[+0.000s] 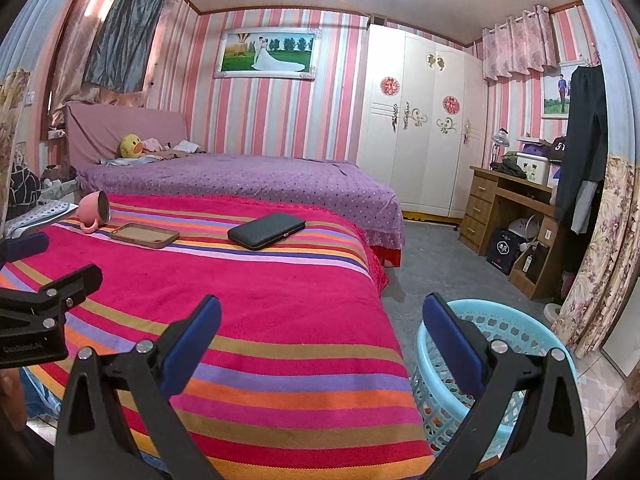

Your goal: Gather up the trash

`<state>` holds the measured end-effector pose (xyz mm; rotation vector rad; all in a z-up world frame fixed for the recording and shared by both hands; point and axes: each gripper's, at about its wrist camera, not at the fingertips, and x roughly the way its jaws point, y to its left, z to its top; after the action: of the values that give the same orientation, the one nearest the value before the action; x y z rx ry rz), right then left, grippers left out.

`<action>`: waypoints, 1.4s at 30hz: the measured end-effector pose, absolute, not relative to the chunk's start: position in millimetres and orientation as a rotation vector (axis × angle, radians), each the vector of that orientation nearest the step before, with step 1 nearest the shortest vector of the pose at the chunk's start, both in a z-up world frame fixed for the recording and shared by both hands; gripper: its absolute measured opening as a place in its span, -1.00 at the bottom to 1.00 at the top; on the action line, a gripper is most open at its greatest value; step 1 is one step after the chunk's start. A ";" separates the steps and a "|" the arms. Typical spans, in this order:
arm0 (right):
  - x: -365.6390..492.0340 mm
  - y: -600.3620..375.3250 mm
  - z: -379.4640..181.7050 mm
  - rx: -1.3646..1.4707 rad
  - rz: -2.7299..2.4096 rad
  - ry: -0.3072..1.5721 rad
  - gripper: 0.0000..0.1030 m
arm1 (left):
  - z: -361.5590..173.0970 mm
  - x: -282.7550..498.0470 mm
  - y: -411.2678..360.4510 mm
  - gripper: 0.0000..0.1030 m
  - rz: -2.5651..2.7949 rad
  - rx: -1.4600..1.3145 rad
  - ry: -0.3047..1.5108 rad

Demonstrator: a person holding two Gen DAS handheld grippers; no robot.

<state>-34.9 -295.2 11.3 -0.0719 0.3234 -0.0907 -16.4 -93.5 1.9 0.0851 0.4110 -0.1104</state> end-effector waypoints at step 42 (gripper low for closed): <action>-34.4 -300.3 12.7 -0.071 -0.106 0.321 0.91 | 0.6 -14.2 -89.6 0.89 -0.106 0.074 0.409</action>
<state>-34.5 -300.3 12.7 -0.0713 0.3210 -0.1057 -14.2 -89.6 0.6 0.0738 0.4089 -0.1056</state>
